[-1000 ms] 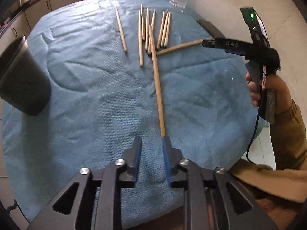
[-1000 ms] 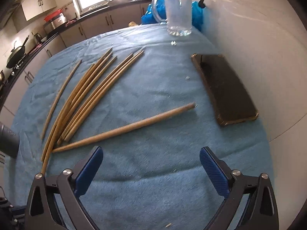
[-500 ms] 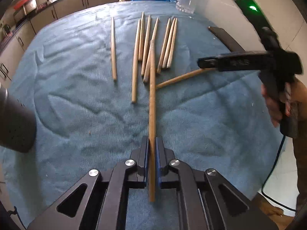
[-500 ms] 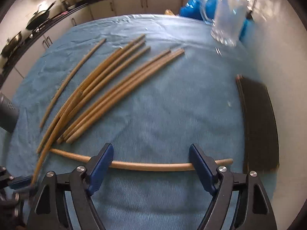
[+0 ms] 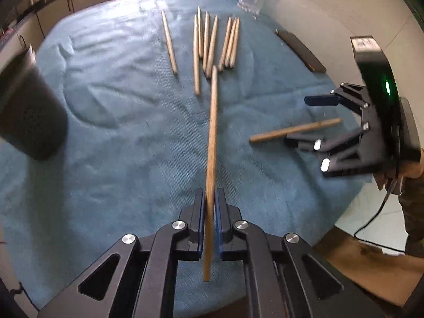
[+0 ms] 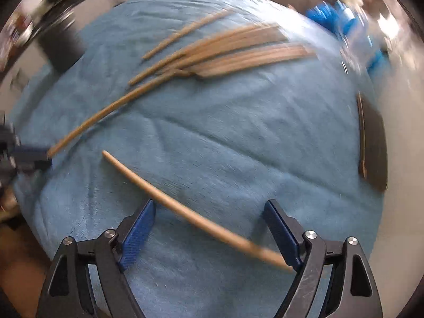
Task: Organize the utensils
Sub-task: 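Lift the chopstick with the left tool while the right tool grasps another chopstick, then carry both chopsticks into the black holder and open both tools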
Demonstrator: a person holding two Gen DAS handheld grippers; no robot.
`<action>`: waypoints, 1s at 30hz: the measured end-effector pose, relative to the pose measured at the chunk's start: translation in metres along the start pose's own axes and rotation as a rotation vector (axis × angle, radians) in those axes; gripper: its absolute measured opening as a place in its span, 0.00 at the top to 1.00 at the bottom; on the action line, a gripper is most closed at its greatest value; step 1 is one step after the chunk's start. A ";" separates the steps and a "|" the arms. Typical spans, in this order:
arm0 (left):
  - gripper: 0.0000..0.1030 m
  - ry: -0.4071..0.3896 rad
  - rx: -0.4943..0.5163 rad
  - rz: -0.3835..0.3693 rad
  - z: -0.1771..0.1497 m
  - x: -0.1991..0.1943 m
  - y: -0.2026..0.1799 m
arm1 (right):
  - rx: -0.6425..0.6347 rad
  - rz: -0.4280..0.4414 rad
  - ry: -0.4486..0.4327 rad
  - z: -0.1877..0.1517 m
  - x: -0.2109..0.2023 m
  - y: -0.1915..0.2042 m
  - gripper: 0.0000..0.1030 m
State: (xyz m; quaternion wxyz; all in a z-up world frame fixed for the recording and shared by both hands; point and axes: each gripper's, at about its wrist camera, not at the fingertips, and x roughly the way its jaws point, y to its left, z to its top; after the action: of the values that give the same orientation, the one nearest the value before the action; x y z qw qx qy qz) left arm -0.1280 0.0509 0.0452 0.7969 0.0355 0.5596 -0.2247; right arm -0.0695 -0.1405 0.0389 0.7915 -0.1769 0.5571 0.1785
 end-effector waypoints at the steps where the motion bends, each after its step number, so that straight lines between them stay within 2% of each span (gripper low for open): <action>1: 0.93 -0.008 0.000 0.004 0.003 0.000 -0.001 | -0.059 -0.025 -0.023 0.004 -0.001 0.009 0.17; 4: 0.87 0.003 0.003 -0.019 0.026 0.014 -0.004 | -0.148 -0.014 -0.043 0.013 -0.001 0.022 0.33; 5: 0.87 0.013 0.002 -0.014 0.032 0.020 -0.005 | -0.167 0.015 -0.038 0.016 -0.001 0.023 0.49; 6: 0.87 0.019 0.009 0.001 0.038 0.026 -0.006 | -0.173 0.069 -0.022 0.018 -0.002 0.024 0.78; 7: 0.87 0.025 0.017 0.012 0.042 0.030 -0.008 | -0.165 0.109 -0.005 0.021 -0.001 0.024 0.81; 9: 0.86 0.041 0.021 0.015 0.049 0.038 -0.011 | -0.172 0.074 0.017 0.020 -0.002 0.026 0.92; 14: 0.79 0.058 0.064 0.043 0.068 0.050 -0.022 | -0.086 0.062 0.045 0.006 -0.003 0.005 0.93; 16: 0.79 0.067 0.107 0.077 0.074 0.055 -0.029 | -0.079 0.052 0.062 0.002 -0.002 -0.001 0.93; 18: 0.79 0.081 0.121 0.091 0.082 0.060 -0.034 | -0.080 0.058 0.087 0.004 0.000 -0.004 0.87; 20: 0.79 0.094 0.124 0.090 0.091 0.066 -0.036 | -0.096 0.051 0.113 0.000 0.000 -0.008 0.83; 24: 0.79 0.095 0.131 0.088 0.105 0.074 -0.041 | -0.111 0.047 0.147 -0.001 0.000 -0.008 0.83; 26: 0.93 0.084 0.132 0.087 0.108 0.077 -0.043 | -0.091 0.064 0.154 0.003 0.000 -0.010 0.82; 28: 0.94 0.064 0.120 0.067 0.108 0.079 -0.043 | -0.060 0.091 0.143 0.004 0.000 -0.014 0.83; 30: 0.94 0.035 0.099 0.057 0.103 0.073 -0.040 | -0.025 0.103 0.116 0.002 -0.001 -0.019 0.92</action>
State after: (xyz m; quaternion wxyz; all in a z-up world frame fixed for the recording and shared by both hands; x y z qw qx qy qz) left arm -0.0341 -0.0401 0.0247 0.7902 0.0949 0.5606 -0.2289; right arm -0.0589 -0.1560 0.0419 0.7455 -0.1679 0.6079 0.2155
